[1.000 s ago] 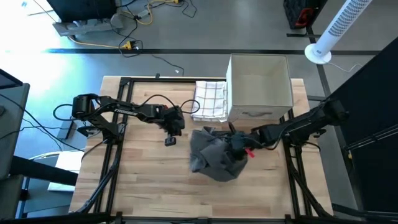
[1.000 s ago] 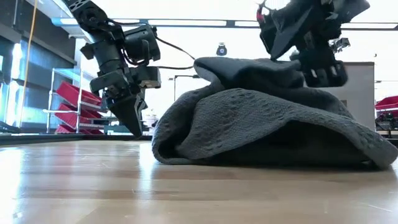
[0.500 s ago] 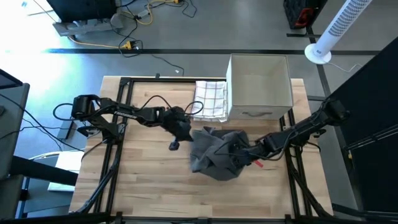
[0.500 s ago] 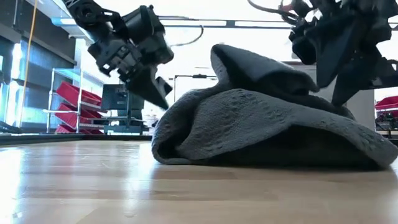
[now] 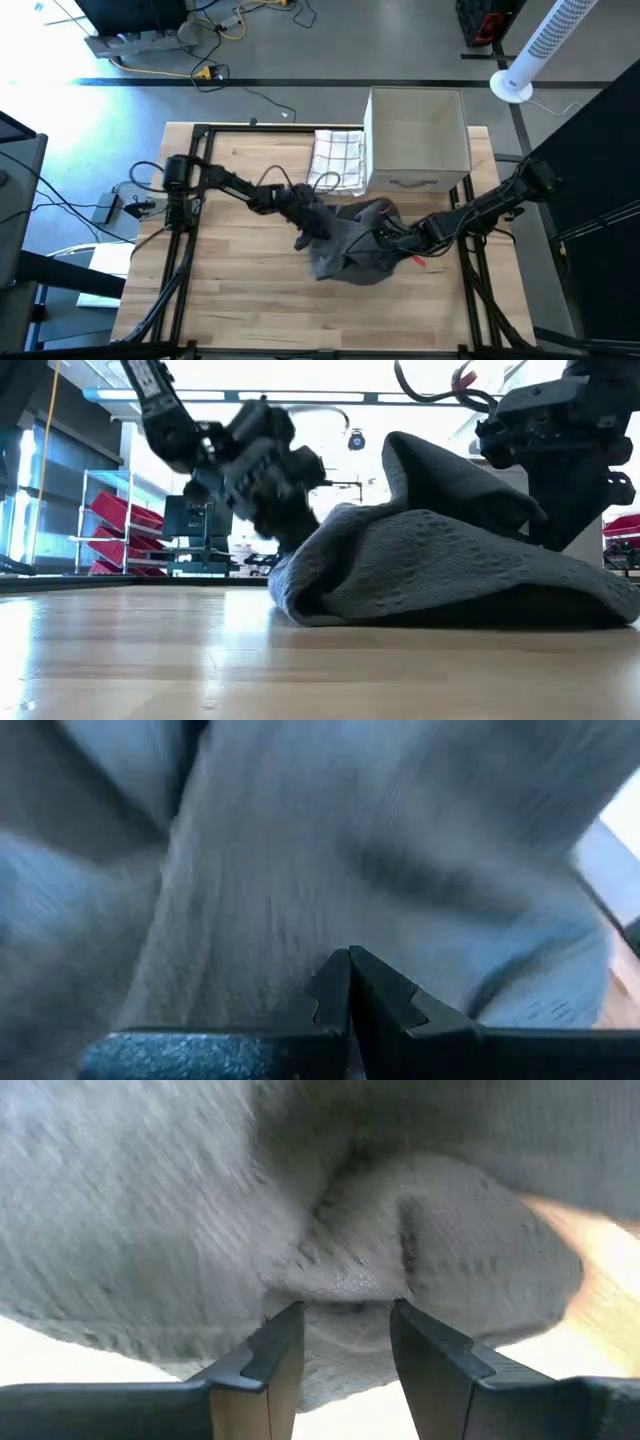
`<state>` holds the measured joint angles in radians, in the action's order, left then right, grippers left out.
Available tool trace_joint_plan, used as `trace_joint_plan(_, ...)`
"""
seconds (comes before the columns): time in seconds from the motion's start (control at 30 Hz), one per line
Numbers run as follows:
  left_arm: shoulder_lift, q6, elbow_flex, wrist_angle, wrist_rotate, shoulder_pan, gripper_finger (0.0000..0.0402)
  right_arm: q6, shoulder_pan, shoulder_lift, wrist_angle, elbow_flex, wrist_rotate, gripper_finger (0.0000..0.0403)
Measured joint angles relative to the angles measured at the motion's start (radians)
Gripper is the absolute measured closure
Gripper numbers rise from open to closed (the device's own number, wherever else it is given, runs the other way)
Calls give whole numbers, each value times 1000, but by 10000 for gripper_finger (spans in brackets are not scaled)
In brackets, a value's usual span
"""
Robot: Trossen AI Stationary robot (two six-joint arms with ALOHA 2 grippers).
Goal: Fold towel
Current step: Fold the gray towel
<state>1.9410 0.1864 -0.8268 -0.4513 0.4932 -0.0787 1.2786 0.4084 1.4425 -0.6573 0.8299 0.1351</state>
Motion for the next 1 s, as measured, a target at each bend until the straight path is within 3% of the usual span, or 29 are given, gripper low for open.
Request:
trace_joint_plan(0.13, -31, 29, 2, 205, 7, 25, 401, 39, 25, 0, -91, 0, -17, 269)
trace_joint_plan(0.37, -216, 22, 51, 437, -13, 103, 401, 89, 47, 0, -147, -30, 71, 269)
trace_joint_plan(0.5, -375, 37, 48, 523, -82, 119, 401, -23, 54, -2, 24, -27, 196, 269)
trace_joint_plan(0.6, -470, 14, 49, 579, -176, 118, 401, -194, 48, -3, 257, -35, 293, 270)
trace_joint_plan(0.7, -533, 25, 48, 537, -224, 113, 401, -328, -12, 16, 454, -73, 281, 276)
trace_joint_plan(0.8, -528, 72, 48, 482, -185, 117, 401, -340, -77, 71, 531, -95, 272, 305)
trace_joint_plan(0.93, -462, 101, 48, 430, -121, 153, 401, -402, -150, 161, 658, -94, 260, 380)
trace_joint_plan(1.0, -418, 109, 49, 407, -117, 179, 401, -437, -175, 210, 743, -93, 222, 394)
